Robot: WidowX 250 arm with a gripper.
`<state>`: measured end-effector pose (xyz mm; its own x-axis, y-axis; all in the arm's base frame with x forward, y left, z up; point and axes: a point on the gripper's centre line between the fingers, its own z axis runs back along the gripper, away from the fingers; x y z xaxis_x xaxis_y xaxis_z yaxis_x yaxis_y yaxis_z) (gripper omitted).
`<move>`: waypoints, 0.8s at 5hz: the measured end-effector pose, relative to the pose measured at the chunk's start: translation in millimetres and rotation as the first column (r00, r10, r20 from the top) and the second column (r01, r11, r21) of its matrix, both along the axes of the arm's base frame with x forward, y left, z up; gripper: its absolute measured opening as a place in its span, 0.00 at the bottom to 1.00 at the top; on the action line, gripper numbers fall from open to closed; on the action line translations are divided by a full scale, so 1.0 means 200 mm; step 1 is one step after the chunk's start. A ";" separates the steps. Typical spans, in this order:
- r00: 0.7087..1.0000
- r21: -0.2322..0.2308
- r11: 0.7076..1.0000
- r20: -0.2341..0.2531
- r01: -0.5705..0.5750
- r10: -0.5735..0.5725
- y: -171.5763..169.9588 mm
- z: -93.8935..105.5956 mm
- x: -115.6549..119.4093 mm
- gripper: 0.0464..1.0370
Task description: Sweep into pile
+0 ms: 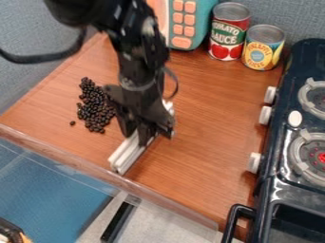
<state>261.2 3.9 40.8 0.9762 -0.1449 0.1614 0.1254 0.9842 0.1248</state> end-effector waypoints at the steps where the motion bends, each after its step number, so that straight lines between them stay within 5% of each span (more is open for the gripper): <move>1: 1.000 0.058 0.998 -0.002 0.011 -0.011 -0.01 -0.07 0.04 0.29; 4: 0.997 0.046 0.997 -0.028 -0.066 0.068 0.16 -0.08 0.15 0.29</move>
